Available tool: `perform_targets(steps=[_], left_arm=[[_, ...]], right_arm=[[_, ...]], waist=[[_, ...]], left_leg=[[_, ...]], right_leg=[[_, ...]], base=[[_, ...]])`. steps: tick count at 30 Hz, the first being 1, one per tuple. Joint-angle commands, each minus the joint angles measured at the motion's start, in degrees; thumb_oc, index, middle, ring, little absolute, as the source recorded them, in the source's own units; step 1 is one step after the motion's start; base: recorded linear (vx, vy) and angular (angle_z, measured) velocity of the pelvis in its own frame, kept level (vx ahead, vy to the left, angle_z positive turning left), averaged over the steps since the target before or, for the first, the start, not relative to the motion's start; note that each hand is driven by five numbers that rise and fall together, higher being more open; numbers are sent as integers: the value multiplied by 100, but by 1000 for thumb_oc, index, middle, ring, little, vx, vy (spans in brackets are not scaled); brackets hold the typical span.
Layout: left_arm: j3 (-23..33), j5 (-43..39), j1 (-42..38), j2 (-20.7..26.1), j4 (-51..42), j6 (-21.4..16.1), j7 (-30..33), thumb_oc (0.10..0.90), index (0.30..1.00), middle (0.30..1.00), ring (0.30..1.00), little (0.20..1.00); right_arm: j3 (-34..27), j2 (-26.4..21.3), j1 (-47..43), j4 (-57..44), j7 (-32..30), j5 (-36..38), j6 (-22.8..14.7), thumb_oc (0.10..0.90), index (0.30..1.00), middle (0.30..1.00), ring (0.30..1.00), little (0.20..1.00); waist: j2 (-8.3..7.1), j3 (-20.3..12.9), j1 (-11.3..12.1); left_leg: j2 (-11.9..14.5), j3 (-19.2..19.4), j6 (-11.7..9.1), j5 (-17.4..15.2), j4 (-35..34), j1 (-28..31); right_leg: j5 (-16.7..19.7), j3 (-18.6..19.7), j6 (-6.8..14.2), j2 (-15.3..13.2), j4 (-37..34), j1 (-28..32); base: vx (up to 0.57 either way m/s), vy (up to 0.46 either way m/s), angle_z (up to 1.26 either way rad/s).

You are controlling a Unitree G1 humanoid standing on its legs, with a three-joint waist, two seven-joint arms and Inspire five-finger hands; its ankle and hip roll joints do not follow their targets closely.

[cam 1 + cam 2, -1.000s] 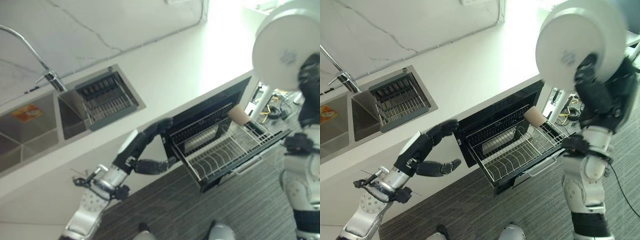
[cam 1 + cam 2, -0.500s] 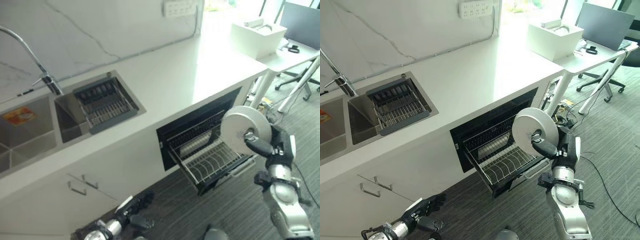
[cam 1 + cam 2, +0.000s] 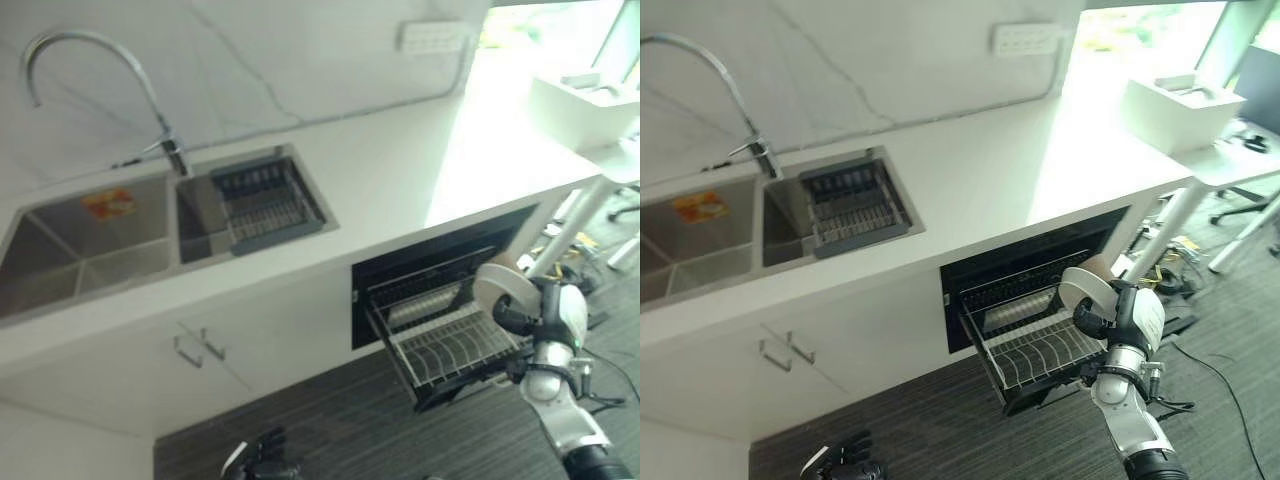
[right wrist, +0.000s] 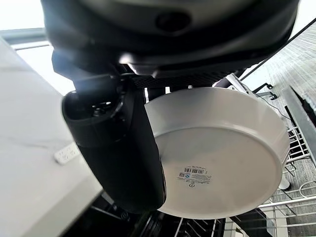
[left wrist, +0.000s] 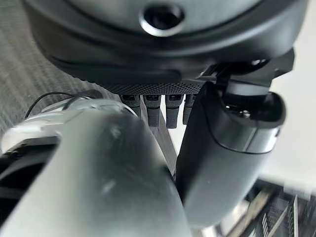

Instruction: Place the dishes in the dishwasher.

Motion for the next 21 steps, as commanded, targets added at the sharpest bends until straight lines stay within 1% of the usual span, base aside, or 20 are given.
perform_targets(steps=[1, 4, 6, 10, 11, 12, 13, 14, 15, 19, 21], left_arm=[[-193, -9, -55, 557, -240, -150, 223, 800, 900, 900, 900, 900], [-174, -27, -60, 558, -73, -217, 260, 800, 900, 900, 900, 900], [-216, -112, -78, 585, -39, -215, 336, 800, 900, 900, 900, 900], [-342, -260, -170, 636, 21, -256, 405, 800, 900, 900, 900, 900], [-361, -289, -198, 642, 30, -267, 406, 800, 900, 900, 900, 900], [-399, -368, -242, 656, 49, -283, 417, 800, 900, 900, 900, 900], [-421, -411, -274, 671, 69, -309, 408, 800, 900, 900, 900, 900], [-486, -493, -341, 675, 102, -351, 432, 800, 900, 900, 900, 900], [-543, -587, -421, 682, 99, -361, 448, 800, 900, 900, 900, 900], [-690, -788, -583, 713, 124, -453, 493, 800, 900, 900, 900, 900], [-748, -955, -679, 782, 48, -503, 496, 800, 900, 900, 900, 900]], right_arm=[[-273, -356, -1008, -488, -633, -422, -544, 400, 300, 300, 300, 300], [-49, -377, -1293, 98, -761, -434, -473, 400, 300, 300, 300, 300], [124, -376, -1492, 527, -876, -396, -339, 400, 300, 300, 300, 300], [375, -397, -2002, 1347, -1059, -134, -112, 400, 300, 300, 300, 300], [410, -392, -2080, 1477, -1094, -130, -106, 400, 300, 300, 300, 300], [475, -404, -2228, 1671, -1121, -99, 53, 400, 300, 300, 300, 300], [521, -431, -2320, 1825, -1163, -46, 124, 400, 300, 300, 300, 300], [565, -479, -2490, 2162, -1153, -67, 272, 400, 300, 300, 300, 300], [606, -528, -2661, 2510, -1182, -27, 319, 400, 300, 300, 300, 300], [679, -633, -3013, 3171, -1193, -113, 334, 400, 300, 300, 300, 300], [820, -722, -3274, 3471, -1203, -194, 438, 400, 300, 300, 300, 300]], waist=[[-88, 166, 27], [-41, 169, 159], [-16, 197, 248], [49, 299, 391], [62, 318, 404], [88, 358, 441], [107, 386, 464], [143, 438, 500], [188, 507, 542], [283, 707, 615], [352, 877, 665]], left_leg=[[108, -202, -93, -851, 655, 178], [55, -304, -91, -834, 655, 127], [17, -375, -93, -820, 655, 77], [-67, -515, -89, -783, 655, -72], [-81, -534, -86, -779, 655, -98], [-106, -570, -81, -770, 655, -150], [-126, -592, -79, -764, 655, -186], [-165, -631, -73, -753, 655, -254], [-199, -674, -62, -737, 655, -334], [-283, -756, -27, -719, 655, -495], [-332, -814, -7, -701, 655, -663]], right_leg=[[-170, -205, 128, 0, -86, 250], [-175, -296, 119, -35, -86, 291], [-164, -355, 123, -70, -86, 305], [-117, -426, 127, -137, -86, 254], [-109, -434, 130, -146, -86, 240], [-90, -445, 136, -169, -86, 204], [-75, -459, 137, -186, -86, 177], [-45, -475, 139, -214, -86, 120], [-12, -489, 143, -248, -86, 53], [51, -496, 152, -301, -86, -97], [88, -469, 153, -331, -86, -259]], base=[[14, 12, 11], [27, 21, 20], [23, 14, 27], [-27, 21, 13], [-74, 27, 17], [-66, 20, 21], [-97, 34, 18], [-131, 43, 14], [-154, 45, 7], [-118, 17, 19], [-178, -10, 5]])
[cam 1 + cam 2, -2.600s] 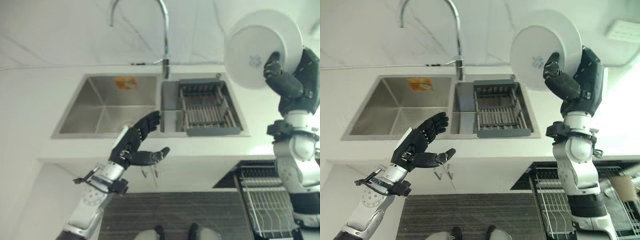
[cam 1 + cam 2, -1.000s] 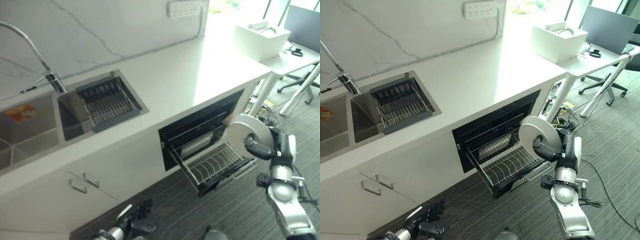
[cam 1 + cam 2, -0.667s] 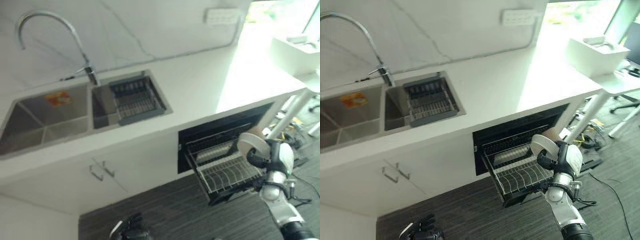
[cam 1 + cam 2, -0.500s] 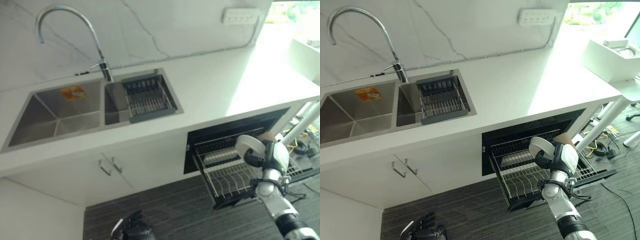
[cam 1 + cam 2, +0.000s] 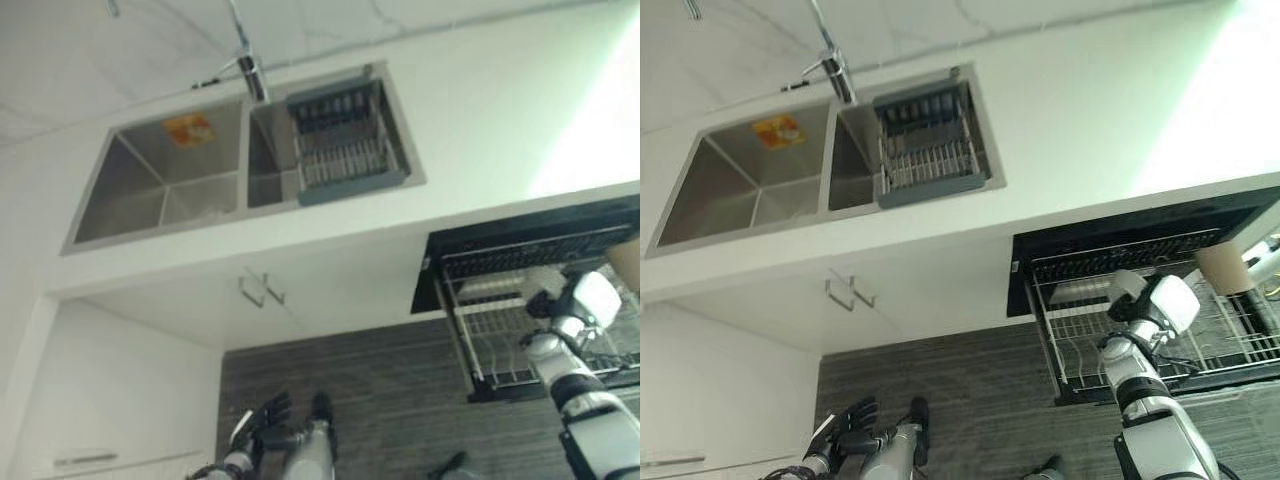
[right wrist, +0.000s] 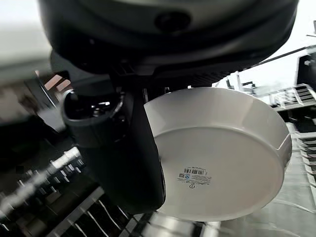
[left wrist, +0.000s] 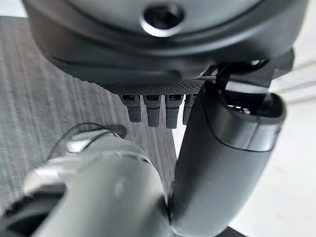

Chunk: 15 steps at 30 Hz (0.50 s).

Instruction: Place the dishes in the dishwasher.

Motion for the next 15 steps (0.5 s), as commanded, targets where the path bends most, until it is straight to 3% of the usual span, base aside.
perform_targets(steps=[1, 6, 10, 11, 12, 15], left_arm=[[-131, -163, 54, 608, -109, -251, 174, 800, 900, 900, 900, 900], [-174, -521, -32, 748, -434, -269, 256, 800, 900, 900, 900, 900], [-161, -656, -27, 811, -614, -293, 219, 800, 900, 900, 900, 900], [-151, -669, -28, 831, -682, -269, 210, 800, 900, 900, 900, 900], [-147, -669, -42, 849, -747, -226, 208, 800, 900, 900, 900, 900], [-114, -665, -103, 907, -927, -74, 234, 800, 900, 900, 900, 900]], right_arm=[[153, -586, -779, -153, -427, -220, -60, 400, 300, 300, 300, 300], [425, -767, -1143, 177, -279, -560, 99, 400, 300, 300, 300, 300], [534, -737, -1189, 352, 624, 16, -53, 400, 300, 300, 300, 300], [543, -652, -1180, 364, 986, 149, -109, 718, 778, 778, 778, 778], [578, -593, -1162, 384, 1284, 298, -182, 800, 900, 900, 900, 900], [640, -506, -1160, 344, 1930, 841, -327, 800, 900, 900, 900, 900]], waist=[[-171, -3, 102], [-30, 234, 181], [-13, 311, 196], [-26, 321, 200], [-39, 326, 201], [-105, 349, 171]], left_leg=[[109, -225, -177, -865, 550, 94], [5, -283, -130, -835, 550, -185], [-36, -293, -109, -833, 550, -282], [-28, -286, -109, -839, 550, -282], [-15, -282, -112, -836, 550, -278], [53, -246, -131, -838, 550, -212]], right_leg=[[52, 105, 28, 73, -210, -77], [113, 122, 44, 19, -210, -324], [146, 118, 47, -13, -210, -420], [147, 123, 44, -17, -210, -425], [156, 125, 42, -21, -210, -427], [172, 131, 40, -23, -210, -402]], base=[[-184, -18, 1], [-135, -22, 7], [-67, -13, 3], [-39, -6, 4], [-37, -14, 1], [-8, -5, 4]])
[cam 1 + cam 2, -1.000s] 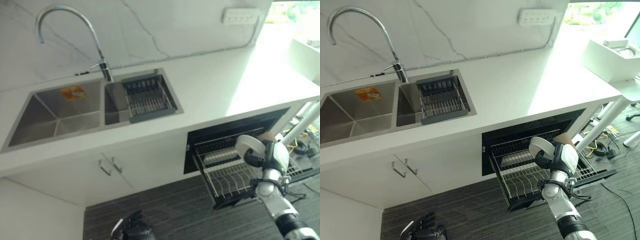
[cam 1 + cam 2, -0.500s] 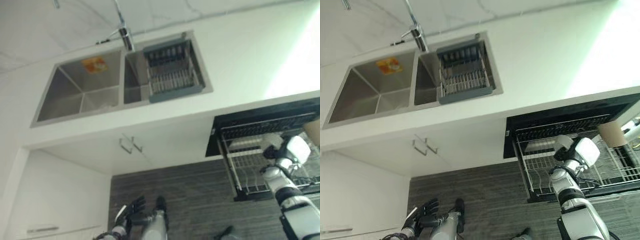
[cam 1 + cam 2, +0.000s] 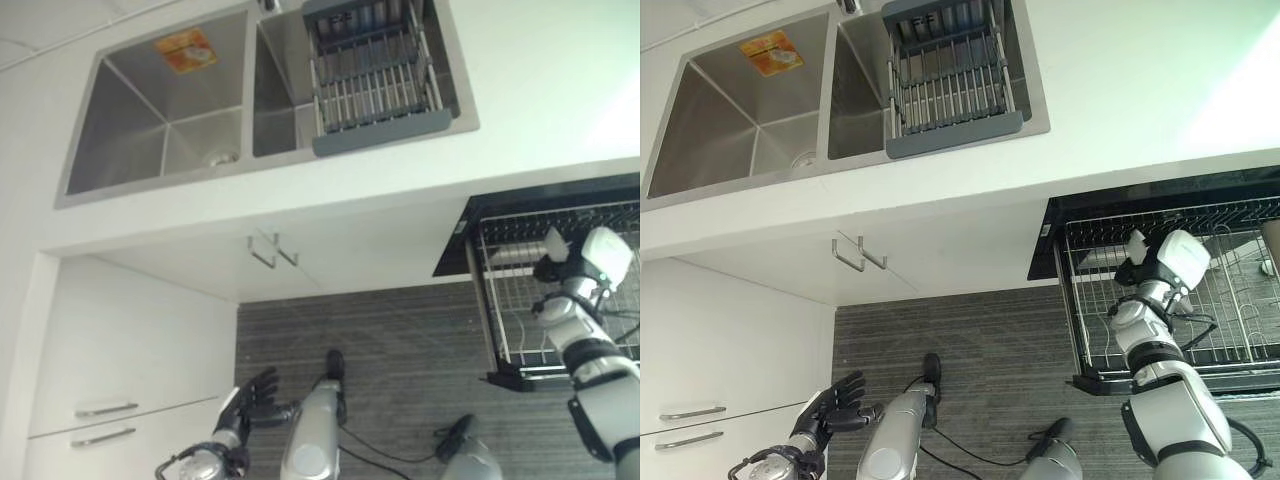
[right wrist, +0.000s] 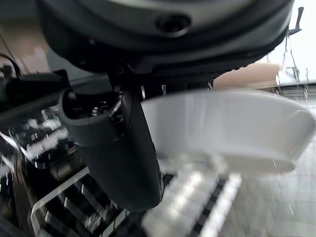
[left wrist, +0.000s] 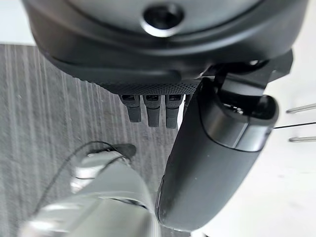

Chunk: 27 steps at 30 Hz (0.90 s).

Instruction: Place the dishes in the dishwasher.

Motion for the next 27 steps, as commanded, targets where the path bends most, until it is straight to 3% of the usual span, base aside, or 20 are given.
perform_targets(steps=[1, 10, 15, 21, 22, 27], left_arm=[[33, -178, 57, 407, -226, -91, 136, 800, 900, 900, 900, 900], [250, -95, 5, 448, -269, 120, 171, 800, 900, 900, 900, 900], [383, 34, 76, 446, -269, 265, 133, 800, 900, 900, 900, 900], [579, 264, 272, 369, -261, 325, 114, 800, 900, 900, 900, 900], [701, 350, 374, 321, -266, 360, 128, 800, 900, 900, 900, 900], [914, 608, 530, 67, -25, 248, 197, 800, 900, 900, 900, 900]], right_arm=[[30, -179, -219, 95, 826, 777, -327, 800, 900, 900, 900, 900], [-401, -289, -74, 62, 1892, 1812, -136, 800, 900, 900, 900, 900], [-691, -374, 287, -307, 2166, 2387, -390, 800, 900, 900, 900, 900], [-1166, -441, 950, -1700, 2039, 2926, -435, 800, 900, 900, 900, 900], [-1411, -472, 1248, -2400, 1879, 3273, -406, 800, 900, 900, 900, 900], [-2282, -170, 2046, -3859, 1695, 3903, -507, 800, 900, 900, 900, 900]], waist=[[-170, -169, 15], [-365, -184, -124], [-491, -251, -260], [-660, -376, -516], [-721, -451, -641], [-817, -660, -980]], left_leg=[[173, -107, -238, -982, 573, 254], [359, 36, -292, -975, 573, 461], [433, 129, -316, -981, 573, 636], [552, 311, -357, -1000, 573, 863], [609, 400, -374, -1010, 573, 973], [733, 614, -393, -1038, 573, 1202]], right_leg=[[157, 176, 57, 93, -377, 7], [180, 232, 62, 149, -377, 77], [179, 289, 61, 197, -377, 181], [148, 403, 64, 275, -377, 293], [133, 455, 63, 304, -377, 339], [65, 646, 42, 416, -377, 408]], base=[[0, 0, 0], [-3, -3, -6], [24, 1, -2], [51, -4, -16], [92, -1, -23], [87, 7, -29]])
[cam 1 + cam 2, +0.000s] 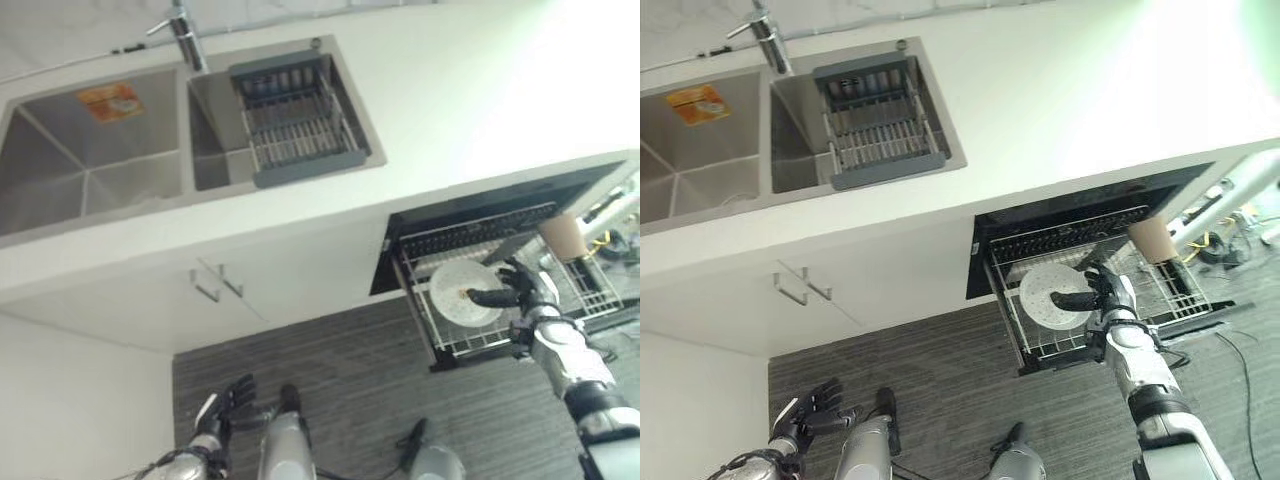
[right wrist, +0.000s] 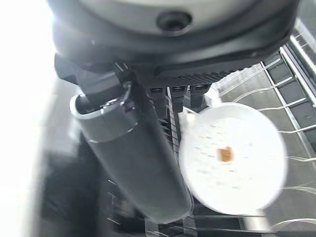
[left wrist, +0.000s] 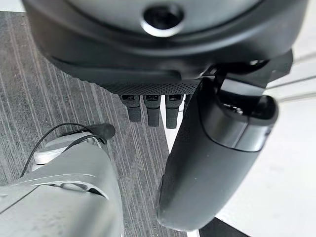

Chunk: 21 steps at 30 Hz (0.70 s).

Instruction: Place the dishes in the dishwasher.

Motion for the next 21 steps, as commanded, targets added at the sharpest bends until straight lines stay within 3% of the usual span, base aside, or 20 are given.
perform_targets(steps=[1, 5, 10, 13, 15, 17, 21], left_arm=[[114, 360, 25, -83, 54, -306, 104, 800, 900, 900, 900, 900], [252, 585, 56, -271, 342, -458, 133, 800, 900, 900, 900, 900], [382, 898, 43, -448, 804, -599, 116, 800, 900, 900, 900, 900], [461, 1037, 38, -484, 1053, -678, 38, 800, 900, 900, 900, 900], [498, 1105, 12, -523, 1210, -728, 7, 800, 900, 900, 900, 900], [479, 1140, -81, -522, 1391, -774, -63, 800, 900, 900, 900, 900], [266, 1165, -175, -452, 1417, -770, -141, 800, 900, 900, 900, 900]], right_arm=[[-726, -323, -141, -566, -330, 586, -525, 800, 900, 900, 900, 900], [-1658, 88, 407, -1618, -475, 2002, -580, 800, 900, 900, 900, 900], [-2399, 255, 894, -2277, -566, 2076, -771, 800, 900, 900, 900, 900], [-2706, 273, 1155, -2294, -148, 2519, -955, 800, 900, 900, 900, 900], [-2830, 365, 1274, -2163, -58, 2689, -965, 800, 900, 900, 900, 900], [-2990, 484, 1454, -1256, 320, 3050, -618, 800, 900, 900, 900, 900], [-3044, 324, 1283, 174, 285, 3969, -175, 800, 900, 900, 900, 900]], waist=[[52, -275, -60], [-1, -412, -341], [-30, -605, -678], [-23, -707, -817], [-6, -753, -886], [33, -809, -944], [84, -834, -871]], left_leg=[[392, 55, -327, -832, 500, 382], [476, 278, -349, -885, 500, 575], [579, 549, -384, -927, 500, 757], [629, 711, -416, -938, 500, 842], [642, 783, -424, -947, 500, 901], [658, 890, -446, -953, 500, 995], [649, 824, -476, -945, 500, 992]], right_leg=[[-229, 150, 112, 69, 131, -78], [-279, 290, 109, 145, 131, -34], [-341, 400, 83, 265, 131, -10], [-389, 374, 49, 336, 131, 13], [-419, 379, 24, 382, 131, 38], [-469, 361, -30, 455, 131, 93], [-482, 373, -41, 477, 131, 111]], base=[[69, 5, -29], [29, -14, -34], [14, -30, -28], [-1, -34, -28], [20, -27, -22], [40, -44, -23], [5, -8, -1]])
